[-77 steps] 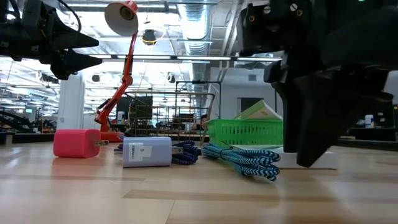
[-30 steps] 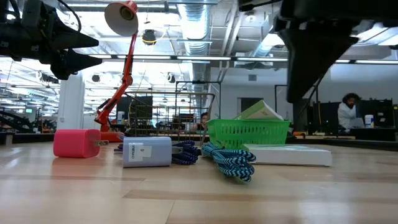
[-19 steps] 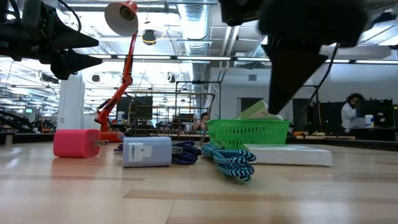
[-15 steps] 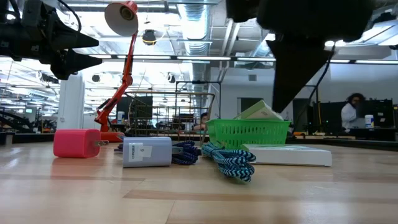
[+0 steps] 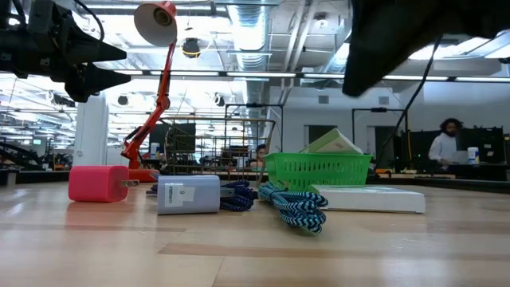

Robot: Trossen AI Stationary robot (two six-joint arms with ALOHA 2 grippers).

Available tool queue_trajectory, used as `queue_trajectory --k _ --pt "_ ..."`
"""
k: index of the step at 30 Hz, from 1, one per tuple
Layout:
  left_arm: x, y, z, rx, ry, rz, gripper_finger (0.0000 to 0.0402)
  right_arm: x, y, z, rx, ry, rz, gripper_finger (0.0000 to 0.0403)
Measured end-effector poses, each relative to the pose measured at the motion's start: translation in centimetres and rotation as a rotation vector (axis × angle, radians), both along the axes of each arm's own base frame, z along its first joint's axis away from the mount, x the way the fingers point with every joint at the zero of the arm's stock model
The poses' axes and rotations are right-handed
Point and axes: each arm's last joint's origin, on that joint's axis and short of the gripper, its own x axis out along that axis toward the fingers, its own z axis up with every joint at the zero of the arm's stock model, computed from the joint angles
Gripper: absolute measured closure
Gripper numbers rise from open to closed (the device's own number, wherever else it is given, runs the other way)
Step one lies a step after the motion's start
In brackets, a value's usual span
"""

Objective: Pick and place items into bin
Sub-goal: Put the card reader box into the green bin

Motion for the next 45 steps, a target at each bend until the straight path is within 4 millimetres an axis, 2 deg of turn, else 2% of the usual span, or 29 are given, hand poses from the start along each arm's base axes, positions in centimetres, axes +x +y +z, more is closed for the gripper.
queue_trajectory --k 5,10,16,20,29,33,40,45 --pt "0.0 0.0 0.0 -0.017 -0.008 0.000 0.0088 -0.1 1.2 1.5 0.022 -0.141 -0.066 0.0403" --pt "0.0 0.0 0.1 -0.152 -0.066 0.002 0.0088 0.0 1.7 3.4 0.039 -0.216 -0.089 0.0403" --pt "0.0 -0.1 0.3 -0.333 -0.140 -0.047 0.0088 -0.9 1.0 5.3 0.008 -0.119 -0.121 0.0403" --pt "0.0 0.1 0.2 -0.430 -0.183 0.011 0.0088 -2.0 0.5 6.9 -0.011 -0.006 -0.137 0.0403" --pt "-0.1 0.3 0.4 -0.532 -0.255 0.077 0.0088 -4.9 1.0 10.2 -0.097 0.006 0.135 0.0403" --pt "-0.2 0.5 0.2 -0.573 -0.278 0.136 0.0088 -6.8 0.5 12.6 -0.169 -0.038 0.254 0.0403" --pt "-0.4 0.7 -0.2 -0.567 -0.278 0.255 0.0088 -9.7 -2.1 16.4 -0.270 -0.026 0.453 0.0403" --pt "-0.4 0.8 -0.2 -0.601 -0.303 0.275 0.0088 -11.6 -4.1 18.0 -0.332 0.019 0.586 0.0403"
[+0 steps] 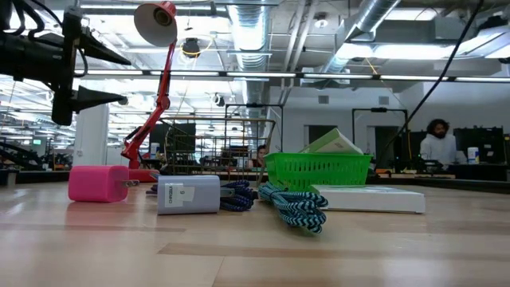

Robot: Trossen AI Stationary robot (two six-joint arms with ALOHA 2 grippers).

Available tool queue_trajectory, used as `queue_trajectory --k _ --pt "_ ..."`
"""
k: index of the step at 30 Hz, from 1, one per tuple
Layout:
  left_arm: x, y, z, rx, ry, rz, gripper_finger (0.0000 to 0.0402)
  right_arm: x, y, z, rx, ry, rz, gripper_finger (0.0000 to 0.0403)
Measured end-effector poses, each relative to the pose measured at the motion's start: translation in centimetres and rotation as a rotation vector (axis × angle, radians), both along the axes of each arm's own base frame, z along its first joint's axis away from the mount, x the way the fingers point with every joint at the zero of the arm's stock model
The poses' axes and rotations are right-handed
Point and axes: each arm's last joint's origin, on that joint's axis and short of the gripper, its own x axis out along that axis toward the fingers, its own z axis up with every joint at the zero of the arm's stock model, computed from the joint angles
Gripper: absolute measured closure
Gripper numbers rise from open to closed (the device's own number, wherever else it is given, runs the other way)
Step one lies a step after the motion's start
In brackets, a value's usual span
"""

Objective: Pick and place items into bin
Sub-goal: Put the card reader box into the green bin

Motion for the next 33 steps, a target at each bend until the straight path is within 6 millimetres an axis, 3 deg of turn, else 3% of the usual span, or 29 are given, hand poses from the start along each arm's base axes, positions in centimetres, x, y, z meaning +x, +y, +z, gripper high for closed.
queue_trajectory --k 6,10,15,19,25,33 --pt "0.1 -0.2 0.1 -0.051 -0.047 -0.083 0.0088 -2.4 -2.9 1.4 -0.028 0.010 0.064 0.0403" --pt "0.4 -0.8 0.7 0.035 -0.052 -0.300 0.0088 -3.7 -4.4 1.7 -0.011 0.017 0.073 0.0403" --pt "0.8 -1.5 2.0 0.133 -0.092 -0.519 0.0090 -5.0 -5.6 0.7 0.036 0.003 0.004 0.0403" --pt "1.7 -2.1 3.3 0.206 -0.003 -0.553 0.0097 -5.3 -5.8 -2.0 0.090 -0.019 -0.131 0.0403" --pt "4.6 -3.4 5.5 0.308 0.169 -0.600 0.0099 -4.5 -4.3 -7.5 0.195 -0.083 -0.287 0.0403" --pt "9.8 -5.7 6.9 0.453 0.417 -0.676 0.0100 -2.2 -1.2 -13.1 0.203 -0.089 -0.309 0.0403"
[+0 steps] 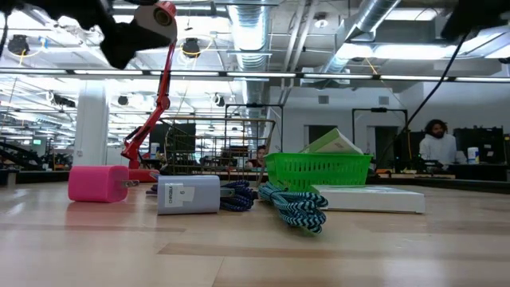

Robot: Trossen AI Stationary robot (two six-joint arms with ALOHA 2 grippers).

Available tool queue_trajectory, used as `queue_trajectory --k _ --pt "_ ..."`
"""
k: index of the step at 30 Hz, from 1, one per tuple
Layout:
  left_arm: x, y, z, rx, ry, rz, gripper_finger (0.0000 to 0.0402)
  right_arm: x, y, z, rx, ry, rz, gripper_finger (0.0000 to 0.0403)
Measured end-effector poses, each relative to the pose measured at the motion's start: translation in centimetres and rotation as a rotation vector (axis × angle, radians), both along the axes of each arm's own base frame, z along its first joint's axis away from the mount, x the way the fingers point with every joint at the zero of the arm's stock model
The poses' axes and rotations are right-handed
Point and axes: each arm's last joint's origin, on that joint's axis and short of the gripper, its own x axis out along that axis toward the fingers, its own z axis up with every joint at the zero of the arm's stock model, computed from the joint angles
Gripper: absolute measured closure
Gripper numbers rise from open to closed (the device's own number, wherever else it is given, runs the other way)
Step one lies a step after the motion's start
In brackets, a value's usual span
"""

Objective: Pick and place items into bin
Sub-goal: Put the card reader box into the green bin

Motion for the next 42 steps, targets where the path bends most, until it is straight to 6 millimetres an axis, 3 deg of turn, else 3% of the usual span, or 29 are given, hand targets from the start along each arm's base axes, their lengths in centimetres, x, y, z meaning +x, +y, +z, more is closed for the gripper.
queue_trajectory --k 9,15,20,25,34,42 --pt "4.6 -2.2 0.1 0.095 0.103 -0.099 0.0107 0.9 1.3 -7.1 -0.063 0.046 0.002 0.0403" --pt "6.6 -3.2 0.8 0.148 0.113 -0.162 0.0174 2.3 2.0 -9.7 -0.076 0.020 0.115 0.0403" --pt "7.2 -3.5 0.9 0.155 0.112 -0.185 0.0239 4.0 2.4 -10.8 -0.142 0.038 0.244 0.0403" --pt "7.3 -3.4 0.7 0.155 0.122 -0.184 0.0272 5.1 2.2 -11.4 -0.195 0.060 0.331 0.0403" --pt "7.3 -3.4 0.7 0.216 0.121 -0.185 0.0280 5.3 0.7 -13.2 -0.066 0.122 0.353 0.0403" --pt "7.3 -3.3 0.7 0.214 0.122 -0.182 0.0280 5.8 0.3 -13.2 -0.012 0.124 0.356 0.0403"
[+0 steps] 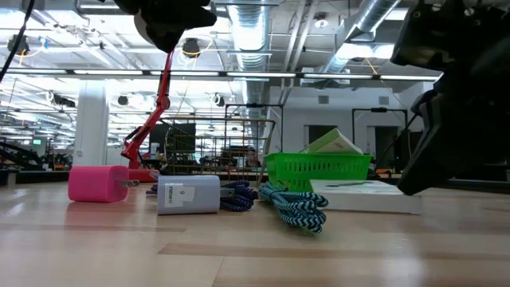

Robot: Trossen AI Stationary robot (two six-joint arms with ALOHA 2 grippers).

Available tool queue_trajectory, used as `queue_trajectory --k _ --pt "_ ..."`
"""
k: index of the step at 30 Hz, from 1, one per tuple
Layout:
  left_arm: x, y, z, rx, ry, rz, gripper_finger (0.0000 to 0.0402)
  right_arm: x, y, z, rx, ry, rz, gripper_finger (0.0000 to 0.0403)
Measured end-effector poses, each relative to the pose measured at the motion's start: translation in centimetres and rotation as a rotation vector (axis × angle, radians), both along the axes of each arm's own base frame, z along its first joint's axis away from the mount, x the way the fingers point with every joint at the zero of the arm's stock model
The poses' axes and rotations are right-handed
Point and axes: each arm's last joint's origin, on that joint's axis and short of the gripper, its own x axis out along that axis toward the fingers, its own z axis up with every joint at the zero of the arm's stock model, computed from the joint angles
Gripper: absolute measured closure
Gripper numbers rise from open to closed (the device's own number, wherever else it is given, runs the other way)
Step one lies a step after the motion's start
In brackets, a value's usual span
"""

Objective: Pick and place items into bin
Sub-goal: Put the card reader box into the green bin

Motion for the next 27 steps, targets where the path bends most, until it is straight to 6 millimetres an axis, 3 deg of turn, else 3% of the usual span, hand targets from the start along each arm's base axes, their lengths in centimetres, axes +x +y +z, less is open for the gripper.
queue_trajectory --k 16,27 --pt "0.00 0.00 0.00 0.168 -0.017 -0.063 0.0281 -0.12 0.08 -0.03 0.029 0.031 0.008 0.0403" --pt "0.24 0.64 0.01 0.178 -0.016 -0.042 0.0281 -0.38 0.59 -0.25 0.089 0.073 0.042 0.0403"
